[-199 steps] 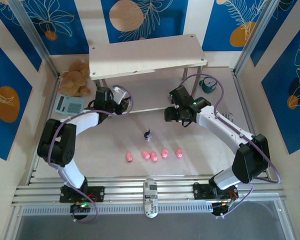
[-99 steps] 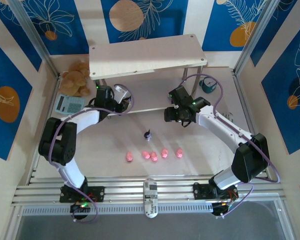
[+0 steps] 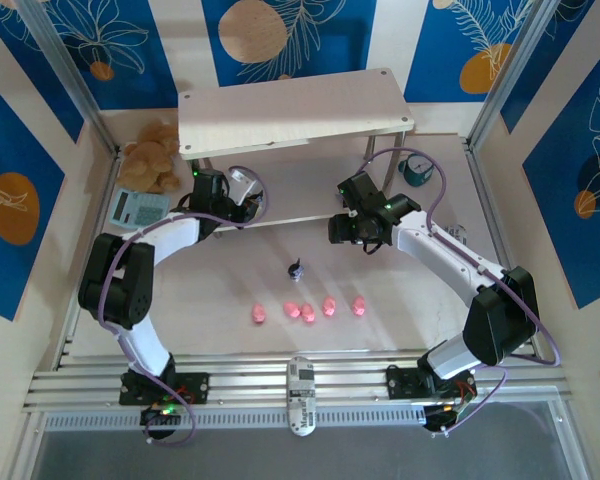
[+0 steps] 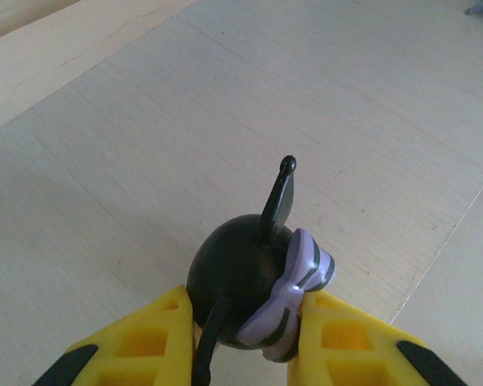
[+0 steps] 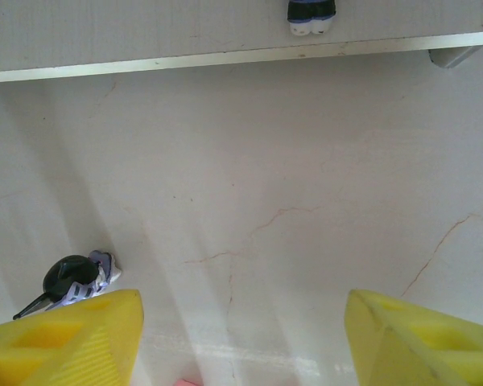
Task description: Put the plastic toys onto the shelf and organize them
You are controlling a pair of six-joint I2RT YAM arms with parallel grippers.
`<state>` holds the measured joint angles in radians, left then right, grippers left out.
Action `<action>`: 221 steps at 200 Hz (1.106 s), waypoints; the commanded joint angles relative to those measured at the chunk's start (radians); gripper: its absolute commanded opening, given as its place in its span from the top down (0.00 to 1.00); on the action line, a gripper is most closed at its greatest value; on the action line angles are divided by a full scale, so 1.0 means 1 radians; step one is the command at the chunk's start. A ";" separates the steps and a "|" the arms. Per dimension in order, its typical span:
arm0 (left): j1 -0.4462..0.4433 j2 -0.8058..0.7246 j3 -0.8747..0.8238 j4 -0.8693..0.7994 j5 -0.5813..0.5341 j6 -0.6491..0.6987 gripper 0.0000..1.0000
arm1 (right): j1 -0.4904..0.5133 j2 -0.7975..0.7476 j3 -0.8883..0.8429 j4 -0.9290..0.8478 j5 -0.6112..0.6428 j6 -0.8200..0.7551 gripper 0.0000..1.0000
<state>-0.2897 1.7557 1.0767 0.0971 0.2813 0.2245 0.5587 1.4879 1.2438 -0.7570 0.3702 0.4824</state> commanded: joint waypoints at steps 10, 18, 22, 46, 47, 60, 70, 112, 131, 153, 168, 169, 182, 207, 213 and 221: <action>0.014 0.005 0.020 -0.061 0.016 0.037 0.73 | 0.012 -0.005 0.028 -0.022 0.010 0.020 0.32; 0.014 0.003 0.019 -0.064 0.015 0.038 0.72 | 0.012 -0.004 0.029 -0.022 0.010 0.019 0.32; 0.014 0.003 0.019 -0.066 0.013 0.038 0.72 | 0.013 -0.005 0.029 -0.021 0.010 0.019 0.32; 0.014 0.002 0.020 -0.066 0.010 0.037 0.69 | 0.015 -0.002 0.031 -0.021 0.009 0.020 0.32; 0.014 0.002 0.020 -0.066 0.010 0.037 0.69 | 0.015 -0.001 0.031 -0.022 0.008 0.020 0.32; 0.014 0.002 0.017 -0.066 0.007 0.036 0.67 | 0.017 0.000 0.032 -0.021 0.008 0.019 0.32; 0.014 0.001 0.018 -0.065 0.004 0.034 0.65 | 0.017 0.001 0.032 -0.021 0.008 0.020 0.32; 0.014 -0.002 0.018 -0.060 -0.001 0.031 0.57 | 0.018 0.003 0.036 -0.022 0.008 0.019 0.32; 0.014 -0.004 0.017 -0.059 -0.003 0.031 0.53 | 0.018 0.003 0.036 -0.021 0.008 0.021 0.32; 0.014 -0.009 0.011 -0.047 -0.013 0.029 0.51 | 0.020 0.004 0.037 -0.023 0.010 0.022 0.32; 0.014 -0.011 0.009 -0.041 -0.019 0.027 0.51 | 0.020 0.003 0.037 -0.022 0.010 0.022 0.32; 0.013 -0.011 0.009 -0.040 -0.019 0.027 0.51 | 0.020 0.003 0.037 -0.021 0.010 0.021 0.32; 0.013 -0.011 0.009 -0.040 -0.019 0.027 0.51 | 0.021 0.005 0.037 -0.022 0.011 0.021 0.32; 0.014 -0.012 0.009 -0.039 -0.021 0.027 0.50 | 0.021 0.005 0.037 -0.022 0.010 0.023 0.32; 0.014 -0.012 0.009 -0.037 -0.022 0.026 0.50 | 0.021 0.005 0.037 -0.022 0.012 0.022 0.32; 0.013 -0.013 0.009 -0.040 -0.021 0.028 0.50 | 0.021 0.005 0.036 -0.023 0.012 0.022 0.32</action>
<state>-0.2890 1.7557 1.0801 0.0628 0.2630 0.2451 0.5705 1.4891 1.2549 -0.7570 0.3702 0.4862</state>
